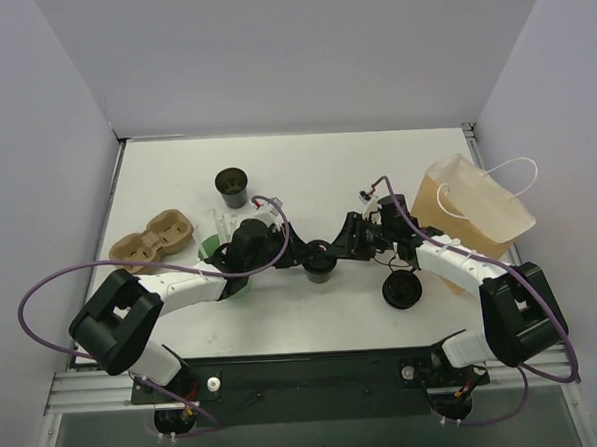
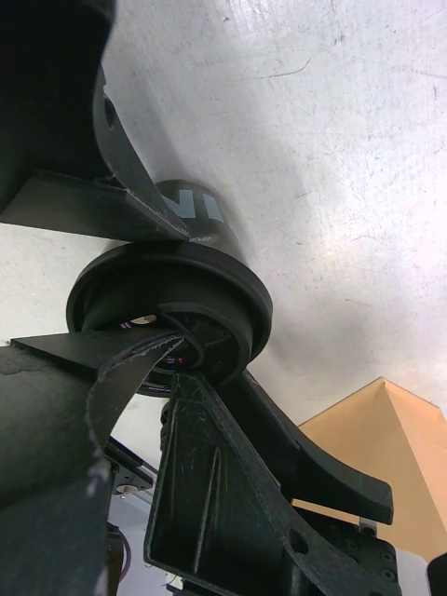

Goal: Pack the takeout coffee

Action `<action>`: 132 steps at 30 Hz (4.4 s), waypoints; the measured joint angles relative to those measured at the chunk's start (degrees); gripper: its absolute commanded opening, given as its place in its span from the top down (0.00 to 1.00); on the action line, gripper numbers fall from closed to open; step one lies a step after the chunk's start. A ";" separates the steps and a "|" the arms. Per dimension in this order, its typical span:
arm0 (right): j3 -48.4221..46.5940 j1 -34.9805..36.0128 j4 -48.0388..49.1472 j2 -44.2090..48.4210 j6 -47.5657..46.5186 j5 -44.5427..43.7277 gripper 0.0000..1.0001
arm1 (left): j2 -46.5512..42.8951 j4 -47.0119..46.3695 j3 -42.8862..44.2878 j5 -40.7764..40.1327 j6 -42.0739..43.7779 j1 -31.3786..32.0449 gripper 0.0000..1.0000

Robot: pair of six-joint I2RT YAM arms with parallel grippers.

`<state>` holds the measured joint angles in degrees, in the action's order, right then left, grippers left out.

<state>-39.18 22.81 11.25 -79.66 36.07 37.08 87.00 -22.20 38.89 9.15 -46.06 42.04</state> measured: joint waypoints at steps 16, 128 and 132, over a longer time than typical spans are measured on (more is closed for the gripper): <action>3.54 -1.14 6.19 0.42 1.51 1.79 0.72 | 0.61 -1.20 -0.24 -0.42 -0.48 0.09 0.64; -7.19 -8.90 -20.90 5.31 -7.80 -4.24 0.76 | 9.53 -7.76 4.70 -8.87 1.14 5.16 0.63; -5.22 -8.90 -20.22 5.18 -7.19 -4.20 0.77 | 9.62 -7.89 4.72 -8.87 1.01 5.18 0.63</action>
<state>-44.40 13.91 -8.97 -74.48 28.88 32.88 96.62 -30.09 43.62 0.27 -45.06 47.22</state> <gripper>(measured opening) 0.235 0.477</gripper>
